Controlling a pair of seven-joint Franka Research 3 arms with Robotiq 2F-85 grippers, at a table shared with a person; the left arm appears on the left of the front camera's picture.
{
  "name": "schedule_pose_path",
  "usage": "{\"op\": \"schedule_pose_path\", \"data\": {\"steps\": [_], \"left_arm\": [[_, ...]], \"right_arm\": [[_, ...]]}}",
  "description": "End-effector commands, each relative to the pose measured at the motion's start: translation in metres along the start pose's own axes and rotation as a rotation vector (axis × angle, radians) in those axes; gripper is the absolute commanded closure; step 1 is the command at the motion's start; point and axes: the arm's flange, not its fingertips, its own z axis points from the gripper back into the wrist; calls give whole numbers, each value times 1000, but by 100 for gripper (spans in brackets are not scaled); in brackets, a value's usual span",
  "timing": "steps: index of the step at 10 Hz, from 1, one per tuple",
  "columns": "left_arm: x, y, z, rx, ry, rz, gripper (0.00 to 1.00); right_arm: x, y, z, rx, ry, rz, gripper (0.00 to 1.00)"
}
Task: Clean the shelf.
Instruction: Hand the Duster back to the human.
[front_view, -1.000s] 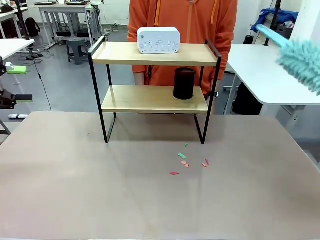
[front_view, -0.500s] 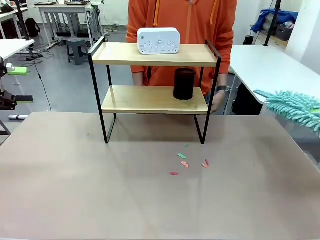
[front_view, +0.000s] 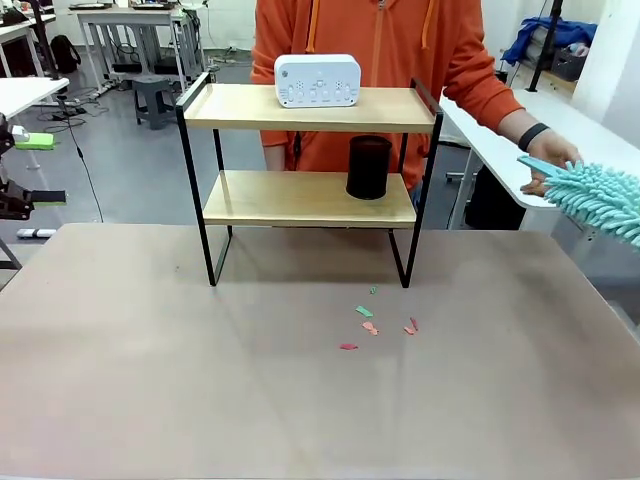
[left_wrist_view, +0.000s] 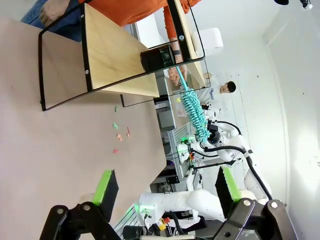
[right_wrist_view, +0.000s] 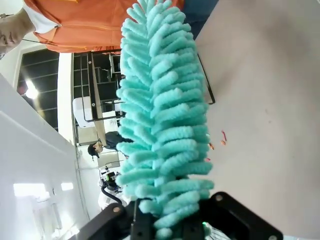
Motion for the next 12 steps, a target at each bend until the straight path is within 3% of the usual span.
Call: {"op": "schedule_pose_path", "data": {"steps": [1,6,7,8,9,10,12], "left_arm": [[-2,-1,1,1,8,-4,0],[-2,-1,1,1,8,-4,0],[-2,-1,1,1,8,-4,0],[-2,-1,1,1,8,-4,0],[-2,-1,1,1,8,-4,0],[-2,-1,1,1,8,-4,0],[-2,-1,1,1,8,-4,0]], "right_arm": [[-2,-1,-1,8,11,20,100],[-2,-1,-1,8,11,20,100],[0,1,-2,0,7,2,83],[-1,0,-4,2,25,4,24],[-2,1,-4,11,31,12,24],[-3,2,-3,10,33,20,0],[-5,5,-6,16,38,26,0]]}}
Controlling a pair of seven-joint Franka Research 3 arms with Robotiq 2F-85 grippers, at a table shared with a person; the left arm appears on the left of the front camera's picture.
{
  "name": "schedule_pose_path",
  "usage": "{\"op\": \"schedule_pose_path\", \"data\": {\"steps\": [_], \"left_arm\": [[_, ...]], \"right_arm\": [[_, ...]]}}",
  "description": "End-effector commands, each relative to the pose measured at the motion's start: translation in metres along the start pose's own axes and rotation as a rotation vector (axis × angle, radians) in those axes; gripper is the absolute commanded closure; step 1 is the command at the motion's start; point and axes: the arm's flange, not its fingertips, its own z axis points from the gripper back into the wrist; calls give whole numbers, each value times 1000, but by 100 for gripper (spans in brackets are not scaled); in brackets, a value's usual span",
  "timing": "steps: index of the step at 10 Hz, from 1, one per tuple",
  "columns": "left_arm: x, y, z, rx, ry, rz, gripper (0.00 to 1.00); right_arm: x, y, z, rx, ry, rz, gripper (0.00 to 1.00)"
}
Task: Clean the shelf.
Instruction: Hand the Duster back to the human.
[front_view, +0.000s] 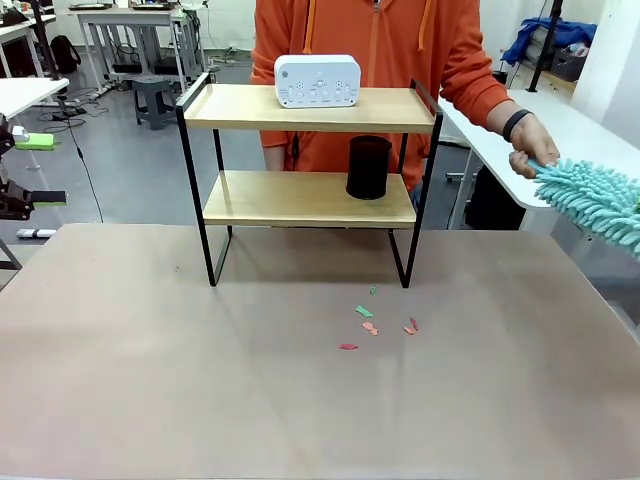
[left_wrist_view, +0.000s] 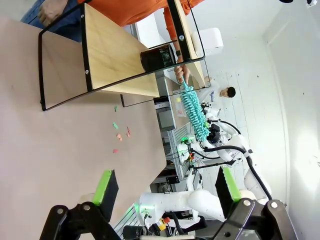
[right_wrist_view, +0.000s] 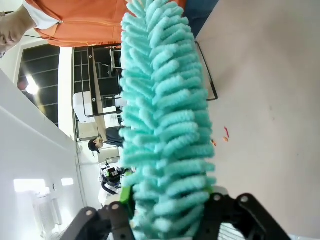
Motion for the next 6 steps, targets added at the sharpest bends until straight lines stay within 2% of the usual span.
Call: {"op": "schedule_pose_path", "data": {"steps": [1,4,5,6], "left_arm": [[-2,-1,1,1,8,-4,0],[0,0,0,0,0,0,0],[-8,-5,-4,-99,82,-28,0],[-20,3,-23,-131,169,1,0]], "right_arm": [[-4,5,-4,15,24,29,0],[-7,19,-30,37,88,59,0],[-13,26,-50,41,127,65,0],[-23,35,-75,59,171,54,0]]}}
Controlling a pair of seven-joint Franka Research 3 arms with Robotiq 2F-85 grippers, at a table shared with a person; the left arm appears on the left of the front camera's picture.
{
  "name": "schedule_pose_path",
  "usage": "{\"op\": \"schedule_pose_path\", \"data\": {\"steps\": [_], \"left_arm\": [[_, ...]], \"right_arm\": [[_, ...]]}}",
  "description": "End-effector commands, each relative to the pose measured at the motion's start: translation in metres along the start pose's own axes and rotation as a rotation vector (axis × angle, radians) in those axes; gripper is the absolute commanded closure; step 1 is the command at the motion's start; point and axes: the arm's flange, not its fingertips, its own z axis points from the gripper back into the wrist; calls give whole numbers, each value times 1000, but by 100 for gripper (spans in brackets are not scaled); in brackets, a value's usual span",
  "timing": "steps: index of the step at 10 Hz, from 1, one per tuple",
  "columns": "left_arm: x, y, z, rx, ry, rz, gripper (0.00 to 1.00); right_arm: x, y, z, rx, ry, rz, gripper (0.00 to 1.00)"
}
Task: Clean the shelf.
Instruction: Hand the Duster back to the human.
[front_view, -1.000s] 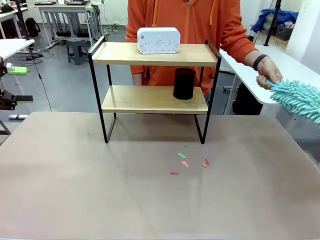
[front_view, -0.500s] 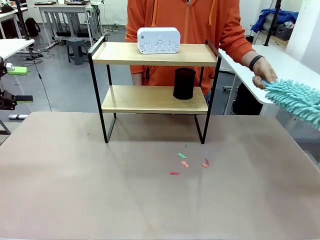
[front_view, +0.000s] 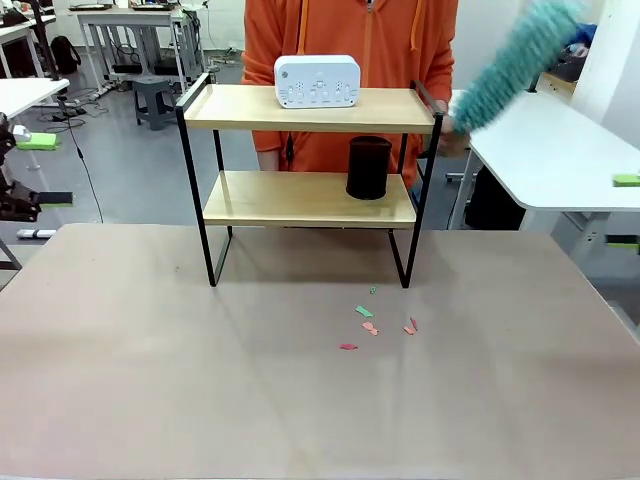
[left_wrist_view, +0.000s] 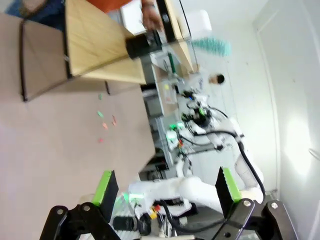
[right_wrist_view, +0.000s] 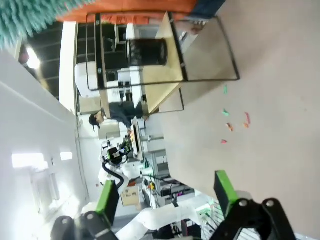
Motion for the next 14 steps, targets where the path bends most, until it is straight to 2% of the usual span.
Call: {"op": "schedule_pose_path", "data": {"steps": [1,2,3,4,5,14], "left_arm": [[-21,26,-39,-102,197,42,0],[-29,39,-56,-126,248,67,0],[-30,47,-67,-114,222,73,0],[-27,47,-69,-176,196,119,0],[-34,35,-65,-121,223,85,0],[-34,35,-65,-121,223,85,0]], "right_arm": [[-20,16,-59,61,66,-3,0],[-34,21,-87,86,99,-3,0],[-48,23,-106,112,146,-20,0],[-57,22,-115,106,192,-18,0],[-13,34,-86,84,135,21,0],[-13,34,-86,84,135,21,0]]}}
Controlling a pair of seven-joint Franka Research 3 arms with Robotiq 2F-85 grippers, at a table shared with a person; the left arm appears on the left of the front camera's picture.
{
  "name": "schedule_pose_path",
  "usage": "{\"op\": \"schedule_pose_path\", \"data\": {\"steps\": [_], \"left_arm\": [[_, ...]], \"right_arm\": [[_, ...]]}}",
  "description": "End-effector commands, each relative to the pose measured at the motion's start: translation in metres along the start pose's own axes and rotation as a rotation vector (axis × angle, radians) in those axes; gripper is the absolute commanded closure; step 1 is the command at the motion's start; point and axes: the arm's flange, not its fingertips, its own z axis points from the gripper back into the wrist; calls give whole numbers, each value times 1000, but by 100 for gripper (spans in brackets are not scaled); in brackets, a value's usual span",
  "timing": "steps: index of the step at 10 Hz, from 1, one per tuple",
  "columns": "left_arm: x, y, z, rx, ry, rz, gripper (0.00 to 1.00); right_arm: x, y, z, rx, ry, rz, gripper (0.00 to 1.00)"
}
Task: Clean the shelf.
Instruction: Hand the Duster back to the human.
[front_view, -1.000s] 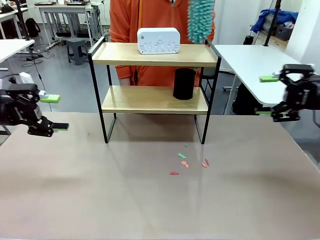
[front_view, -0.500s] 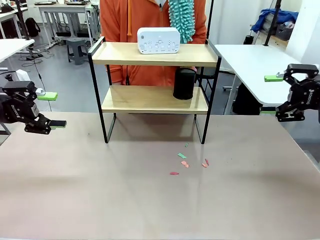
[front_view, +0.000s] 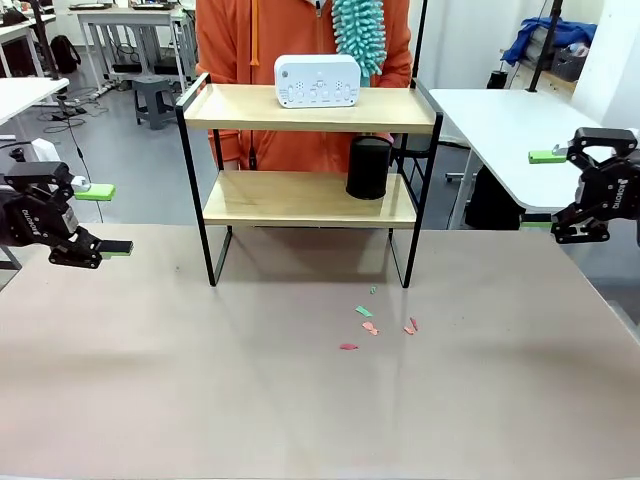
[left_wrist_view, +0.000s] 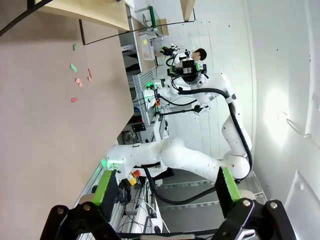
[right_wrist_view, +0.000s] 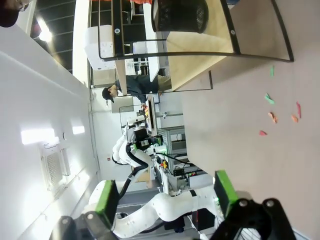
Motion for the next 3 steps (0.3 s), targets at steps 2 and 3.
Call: {"op": "schedule_pose_path", "data": {"steps": [2,3], "left_arm": [[-2,-2,0,2,6,5,0],[-2,-2,0,2,6,5,0]], "right_arm": [[-2,1,1,-7,6,8,0],[-2,1,1,-7,6,8,0]]}}
